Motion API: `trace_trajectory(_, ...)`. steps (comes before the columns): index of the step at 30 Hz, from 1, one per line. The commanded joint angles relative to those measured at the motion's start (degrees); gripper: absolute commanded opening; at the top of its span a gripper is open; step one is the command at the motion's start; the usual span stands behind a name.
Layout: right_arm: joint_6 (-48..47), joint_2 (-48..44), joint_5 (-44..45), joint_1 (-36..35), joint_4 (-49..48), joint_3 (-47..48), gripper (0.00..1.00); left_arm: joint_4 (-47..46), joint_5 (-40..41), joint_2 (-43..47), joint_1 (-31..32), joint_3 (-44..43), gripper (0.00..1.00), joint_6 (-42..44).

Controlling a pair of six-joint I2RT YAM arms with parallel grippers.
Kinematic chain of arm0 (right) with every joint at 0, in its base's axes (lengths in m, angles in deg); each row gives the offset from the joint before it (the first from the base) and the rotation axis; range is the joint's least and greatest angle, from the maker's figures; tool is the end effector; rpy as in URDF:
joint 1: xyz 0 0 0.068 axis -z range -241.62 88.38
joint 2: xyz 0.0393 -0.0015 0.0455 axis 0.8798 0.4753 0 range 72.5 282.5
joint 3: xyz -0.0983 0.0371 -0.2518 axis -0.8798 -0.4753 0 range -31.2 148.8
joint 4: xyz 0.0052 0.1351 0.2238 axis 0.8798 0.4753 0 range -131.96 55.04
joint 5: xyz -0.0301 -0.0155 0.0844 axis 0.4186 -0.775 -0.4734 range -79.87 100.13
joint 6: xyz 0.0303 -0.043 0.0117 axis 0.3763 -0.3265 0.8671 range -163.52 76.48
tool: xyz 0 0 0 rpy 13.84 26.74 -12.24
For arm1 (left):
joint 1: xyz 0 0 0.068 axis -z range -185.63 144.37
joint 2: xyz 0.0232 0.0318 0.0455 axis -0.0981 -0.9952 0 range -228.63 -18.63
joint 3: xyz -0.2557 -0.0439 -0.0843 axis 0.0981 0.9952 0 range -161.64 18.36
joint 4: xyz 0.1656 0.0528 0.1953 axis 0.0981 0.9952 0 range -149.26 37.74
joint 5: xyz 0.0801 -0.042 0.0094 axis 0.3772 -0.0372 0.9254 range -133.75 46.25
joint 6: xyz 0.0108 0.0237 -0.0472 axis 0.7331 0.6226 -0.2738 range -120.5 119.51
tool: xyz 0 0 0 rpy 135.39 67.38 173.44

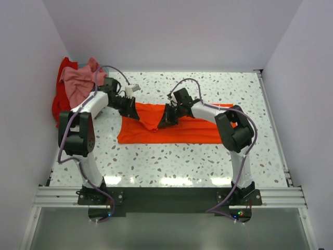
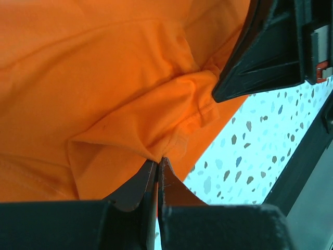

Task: Fold and stack the t-shirts
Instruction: Fold the tshirt

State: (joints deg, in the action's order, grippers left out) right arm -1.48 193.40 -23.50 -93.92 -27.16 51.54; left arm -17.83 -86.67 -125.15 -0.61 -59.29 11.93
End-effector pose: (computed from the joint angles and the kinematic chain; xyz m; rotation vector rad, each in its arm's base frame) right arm 0.3680 0.2559 0.1532 -0.0435 2.7339 1.2057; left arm 0.3687 -0.0567 0.2065 0.5671 2.5314 -0.9863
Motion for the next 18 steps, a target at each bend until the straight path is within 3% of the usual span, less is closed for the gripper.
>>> trace_trajectory(1,1.5,0.4,-4.5,1.8,-5.5,2.0,0.0,-0.9,-3.7,-3.9,-0.2,-4.6,0.02,-2.0)
trace_trajectory(2,2.2,0.4,-4.9,2.1,-6.1,2.0,0.0,-1.3,-4.0,-4.5,-0.3,-6.2,0.02,-2.2)
trace_trajectory(4,2.8,0.6,-5.9,2.7,-8.4,2.0,0.09,-2.1,-4.4,-6.1,-0.4,-7.4,0.02,-3.2)
trace_trajectory(7,2.8,1.0,-5.8,3.4,-9.1,2.6,0.12,-4.4,-4.7,-8.2,-0.7,-9.1,0.03,-4.9)
trace_trajectory(18,-0.1,2.8,-3.5,6.6,-6.3,4.9,0.02,-9.7,-4.1,-10.8,-1.6,-9.7,0.05,-7.9)
